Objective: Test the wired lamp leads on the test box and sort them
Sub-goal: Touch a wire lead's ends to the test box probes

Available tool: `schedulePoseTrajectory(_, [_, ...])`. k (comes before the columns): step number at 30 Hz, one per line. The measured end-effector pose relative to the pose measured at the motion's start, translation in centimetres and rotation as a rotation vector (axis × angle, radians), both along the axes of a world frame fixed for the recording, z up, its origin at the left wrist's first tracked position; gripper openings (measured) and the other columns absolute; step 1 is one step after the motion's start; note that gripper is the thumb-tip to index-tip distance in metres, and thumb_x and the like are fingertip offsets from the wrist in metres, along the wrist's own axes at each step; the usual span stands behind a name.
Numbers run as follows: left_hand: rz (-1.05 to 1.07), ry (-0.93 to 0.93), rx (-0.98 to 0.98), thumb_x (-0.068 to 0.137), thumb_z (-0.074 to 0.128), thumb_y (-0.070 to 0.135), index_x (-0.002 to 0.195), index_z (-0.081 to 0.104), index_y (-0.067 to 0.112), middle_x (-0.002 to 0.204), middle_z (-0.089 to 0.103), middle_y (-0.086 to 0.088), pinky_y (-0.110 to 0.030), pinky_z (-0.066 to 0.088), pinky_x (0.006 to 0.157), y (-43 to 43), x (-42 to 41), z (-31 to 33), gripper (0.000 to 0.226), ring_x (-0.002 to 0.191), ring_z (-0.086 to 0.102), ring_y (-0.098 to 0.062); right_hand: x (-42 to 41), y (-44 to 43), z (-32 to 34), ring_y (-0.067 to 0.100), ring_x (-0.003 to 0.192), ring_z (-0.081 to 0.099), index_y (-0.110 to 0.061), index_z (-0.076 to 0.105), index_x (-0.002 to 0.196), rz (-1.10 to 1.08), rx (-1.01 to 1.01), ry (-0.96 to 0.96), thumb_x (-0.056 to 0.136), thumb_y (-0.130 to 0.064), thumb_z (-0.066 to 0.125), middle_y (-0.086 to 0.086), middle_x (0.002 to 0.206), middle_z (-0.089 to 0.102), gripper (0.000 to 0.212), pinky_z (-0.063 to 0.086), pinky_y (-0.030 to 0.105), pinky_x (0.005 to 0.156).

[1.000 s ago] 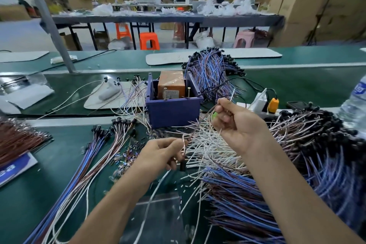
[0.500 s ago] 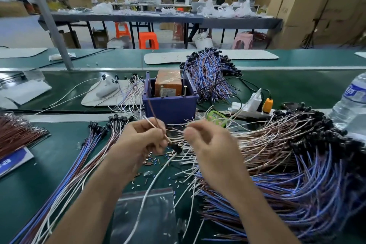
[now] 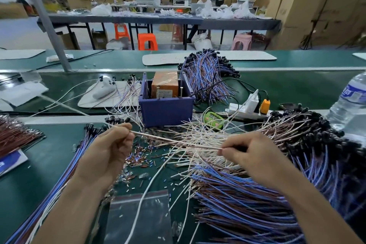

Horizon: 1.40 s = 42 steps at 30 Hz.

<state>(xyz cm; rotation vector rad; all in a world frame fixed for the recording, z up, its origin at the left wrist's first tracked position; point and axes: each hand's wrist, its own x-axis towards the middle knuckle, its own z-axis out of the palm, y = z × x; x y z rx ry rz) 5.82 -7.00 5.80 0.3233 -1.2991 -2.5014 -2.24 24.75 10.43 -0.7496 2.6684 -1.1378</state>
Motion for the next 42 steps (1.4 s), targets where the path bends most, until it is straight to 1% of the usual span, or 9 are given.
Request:
schedulePoseTrajectory(3, [0.016, -0.088, -0.141, 0.060, 0.082, 0.015, 0.077, 0.082, 0.012, 0.071, 0.071, -0.009, -0.014, 0.052, 0.054, 0.9, -0.5, -0.1, 0.016, 0.057, 0.065, -0.012, -1.4, 4.0, 0.9, -0.009, 0.057, 0.060, -0.039, 0.078, 0.079, -0.071, 0.148, 0.075, 0.091, -0.028, 0.075, -0.020, 0.069, 0.070, 0.017, 0.043, 0.009, 0.048])
schedulePoseTrajectory(8, [0.023, -0.198, -0.329, 0.070, 0.077, 0.008, 0.082, 0.082, 0.010, 0.074, 0.076, -0.012, -0.015, 0.053, 0.052, 3.1, -1.8, -0.4, 0.013, 0.055, 0.068, -0.013, -3.1, 10.0, 2.9, -0.008, 0.063, 0.063, -0.054, 0.067, 0.070, -0.228, 0.320, 0.199, 0.084, -0.029, 0.083, -0.033, 0.079, 0.062, 0.033, 0.041, 0.002, 0.050])
schedulePoseTrajectory(13, [0.020, -0.255, -0.533, 0.082, 0.075, -0.001, 0.078, 0.084, 0.018, 0.080, 0.078, -0.014, -0.016, 0.058, 0.059, 4.2, -2.6, -0.4, 0.021, 0.062, 0.071, -0.013, -3.6, 13.5, 3.5, -0.008, 0.075, 0.054, -0.039, 0.082, 0.080, -0.239, 0.502, 0.317, 0.079, -0.022, 0.087, -0.029, 0.076, 0.061, 0.017, 0.032, 0.003, 0.067])
schedulePoseTrajectory(18, [-0.105, -0.314, -0.990, 0.078, 0.085, 0.008, 0.076, 0.084, 0.031, 0.077, 0.079, -0.003, -0.015, 0.056, 0.062, 4.8, -2.4, -0.6, 0.024, 0.070, 0.074, -0.019, -3.3, 15.6, 2.4, 0.021, 0.096, 0.062, -0.031, 0.083, 0.075, -0.222, 0.604, 0.478, 0.069, -0.015, 0.094, -0.012, 0.083, 0.074, 0.021, 0.035, 0.042, 0.101])
schedulePoseTrajectory(21, [-0.264, -0.370, -1.229, 0.078, 0.087, 0.019, 0.075, 0.083, 0.039, 0.075, 0.079, 0.002, -0.037, 0.059, 0.078, 5.1, -2.4, -0.6, 0.021, 0.078, 0.072, -0.032, -3.2, 15.9, 1.3, 0.015, 0.092, 0.059, -0.030, 0.081, 0.070, -0.142, 0.547, 0.663, 0.069, -0.010, 0.091, -0.010, 0.082, 0.075, 0.022, 0.031, 0.038, 0.097])
schedulePoseTrajectory(25, [-0.193, -0.263, -1.150, 0.076, 0.088, 0.013, 0.075, 0.083, 0.037, 0.073, 0.078, 0.003, -0.023, 0.057, 0.067, 6.1, -3.1, -0.5, 0.024, 0.068, 0.072, -0.010, -3.9, 15.2, 1.0, 0.023, 0.094, 0.066, -0.026, 0.083, 0.079, -0.224, 0.473, 0.730, 0.078, -0.010, 0.084, -0.005, 0.086, 0.078, 0.016, 0.040, 0.043, 0.098])
schedulePoseTrajectory(30, [0.073, -0.231, -0.914, 0.077, 0.085, 0.007, 0.080, 0.083, 0.034, 0.072, 0.077, -0.003, -0.010, 0.050, 0.054, 6.3, -5.2, -0.9, 0.028, 0.059, 0.067, -0.007, -7.7, 14.4, 2.0, 0.028, 0.102, 0.064, -0.026, 0.083, 0.092, -0.363, 0.459, 0.688, 0.086, -0.017, 0.078, 0.003, 0.098, 0.079, 0.011, 0.039, 0.044, 0.102])
schedulePoseTrajectory(36, [0.201, -0.300, -1.374, 0.080, 0.085, 0.033, 0.074, 0.077, 0.045, 0.071, 0.066, 0.040, -0.017, 0.047, 0.066, 7.8, -5.5, -2.6, 0.016, 0.073, 0.063, 0.017, -12.4, 13.2, 2.6, 0.029, 0.103, 0.066, -0.028, 0.083, 0.096, -0.411, 0.573, 0.426, 0.093, -0.011, 0.066, 0.007, 0.112, 0.075, 0.025, 0.050, 0.033, 0.096])
schedulePoseTrajectory(42, [0.248, -0.265, -1.428, 0.074, 0.090, 0.033, 0.085, 0.078, 0.048, 0.087, 0.060, 0.029, -0.028, 0.043, 0.089, 7.6, -5.3, -3.6, 0.022, 0.086, 0.055, 0.000, -11.3, 11.3, 3.1, 0.030, 0.106, 0.066, -0.031, 0.081, 0.105, -0.387, 0.692, 0.481, 0.083, -0.001, 0.063, 0.007, 0.115, 0.075, 0.042, 0.051, 0.038, 0.098])
